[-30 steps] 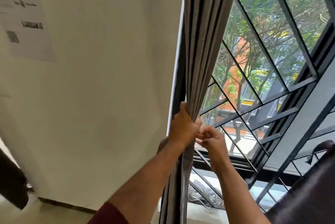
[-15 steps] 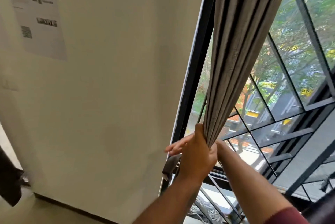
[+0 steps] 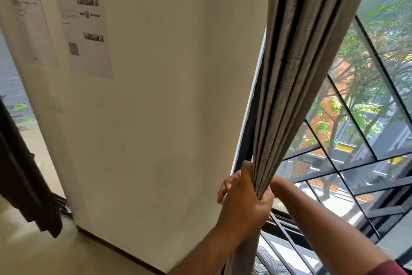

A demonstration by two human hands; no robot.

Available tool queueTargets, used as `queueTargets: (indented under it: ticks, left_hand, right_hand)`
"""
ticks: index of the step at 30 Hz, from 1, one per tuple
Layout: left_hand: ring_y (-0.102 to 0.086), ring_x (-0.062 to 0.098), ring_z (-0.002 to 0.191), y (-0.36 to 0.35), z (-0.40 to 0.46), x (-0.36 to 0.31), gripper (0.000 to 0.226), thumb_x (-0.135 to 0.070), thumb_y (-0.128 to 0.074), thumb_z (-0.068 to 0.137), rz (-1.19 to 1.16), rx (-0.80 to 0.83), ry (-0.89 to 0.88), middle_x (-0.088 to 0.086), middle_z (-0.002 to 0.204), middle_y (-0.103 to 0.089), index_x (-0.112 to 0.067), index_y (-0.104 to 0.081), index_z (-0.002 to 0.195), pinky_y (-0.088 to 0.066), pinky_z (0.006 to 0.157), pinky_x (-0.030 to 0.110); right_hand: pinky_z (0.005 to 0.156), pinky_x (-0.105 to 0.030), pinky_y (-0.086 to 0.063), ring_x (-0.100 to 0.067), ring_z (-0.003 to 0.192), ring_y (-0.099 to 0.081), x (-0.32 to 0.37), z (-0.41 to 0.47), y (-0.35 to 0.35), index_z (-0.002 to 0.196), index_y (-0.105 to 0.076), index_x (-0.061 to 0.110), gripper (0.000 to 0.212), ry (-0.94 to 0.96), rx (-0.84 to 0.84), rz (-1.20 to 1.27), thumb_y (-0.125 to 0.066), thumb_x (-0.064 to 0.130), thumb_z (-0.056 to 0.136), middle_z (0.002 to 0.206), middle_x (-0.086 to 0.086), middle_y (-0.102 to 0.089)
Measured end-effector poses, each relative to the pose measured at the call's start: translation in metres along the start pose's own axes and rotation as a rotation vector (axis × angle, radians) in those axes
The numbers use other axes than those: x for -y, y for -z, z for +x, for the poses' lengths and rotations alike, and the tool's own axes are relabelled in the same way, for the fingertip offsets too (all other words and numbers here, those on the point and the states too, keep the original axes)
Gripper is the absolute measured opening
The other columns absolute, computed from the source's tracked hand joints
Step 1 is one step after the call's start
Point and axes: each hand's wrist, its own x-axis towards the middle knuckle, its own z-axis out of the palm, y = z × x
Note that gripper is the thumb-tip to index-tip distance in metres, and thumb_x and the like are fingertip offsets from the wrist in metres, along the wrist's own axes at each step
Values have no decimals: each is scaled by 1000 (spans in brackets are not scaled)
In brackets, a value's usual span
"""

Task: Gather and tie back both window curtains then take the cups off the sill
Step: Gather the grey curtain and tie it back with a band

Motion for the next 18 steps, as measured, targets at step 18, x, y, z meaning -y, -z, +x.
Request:
queueTargets:
  ticks: [18]
  left_hand:
    - [-55,12,137,25,17,37,91,-47,-82,89,-189,358,184,-17,153,-51,-29,-31,162,-48,113,31]
  right_hand:
    - [71,-47,-64,-41,77,-80,-20,-93,-31,97,-65,9,18,-420,-589,226,-81,17,96,83,-15,-81]
